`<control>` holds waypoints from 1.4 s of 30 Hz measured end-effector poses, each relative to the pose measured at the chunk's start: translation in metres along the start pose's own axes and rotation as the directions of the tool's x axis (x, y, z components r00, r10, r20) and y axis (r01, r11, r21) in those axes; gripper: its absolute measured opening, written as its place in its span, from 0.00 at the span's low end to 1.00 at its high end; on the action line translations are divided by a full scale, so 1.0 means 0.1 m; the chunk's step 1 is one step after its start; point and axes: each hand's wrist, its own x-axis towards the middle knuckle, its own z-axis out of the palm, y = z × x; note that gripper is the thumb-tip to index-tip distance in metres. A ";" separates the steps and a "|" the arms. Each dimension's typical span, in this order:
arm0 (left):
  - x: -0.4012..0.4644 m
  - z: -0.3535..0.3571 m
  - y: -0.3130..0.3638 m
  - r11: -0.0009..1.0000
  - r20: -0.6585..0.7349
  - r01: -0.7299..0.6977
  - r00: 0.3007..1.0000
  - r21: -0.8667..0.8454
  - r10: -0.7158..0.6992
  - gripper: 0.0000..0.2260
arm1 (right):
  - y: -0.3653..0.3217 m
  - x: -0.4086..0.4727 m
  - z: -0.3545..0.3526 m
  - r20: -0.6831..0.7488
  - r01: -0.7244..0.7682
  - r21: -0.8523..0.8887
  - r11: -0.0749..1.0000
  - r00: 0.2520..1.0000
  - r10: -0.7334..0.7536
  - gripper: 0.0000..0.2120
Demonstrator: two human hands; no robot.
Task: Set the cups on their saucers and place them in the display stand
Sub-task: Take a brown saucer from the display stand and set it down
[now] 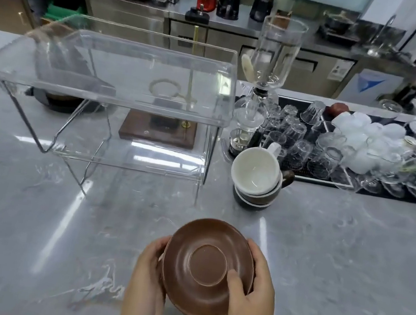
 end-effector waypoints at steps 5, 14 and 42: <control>0.02 0.15 -0.20 0.994 -0.006 -0.016 1.000 0.106 0.017 0.18 | 0.15 0.17 -0.21 0.040 -0.001 -0.004 1.000 0.999 0.002 0.27; 0.19 0.32 -0.42 0.969 -0.068 -0.047 0.996 0.243 0.065 0.15 | 0.39 0.50 -0.45 0.095 0.022 0.024 0.999 0.995 -0.024 0.26; 0.41 0.25 -0.52 0.700 0.043 -0.256 0.951 0.667 0.307 0.04 | 0.56 0.98 -0.80 0.237 0.055 0.064 0.996 0.969 -0.068 0.21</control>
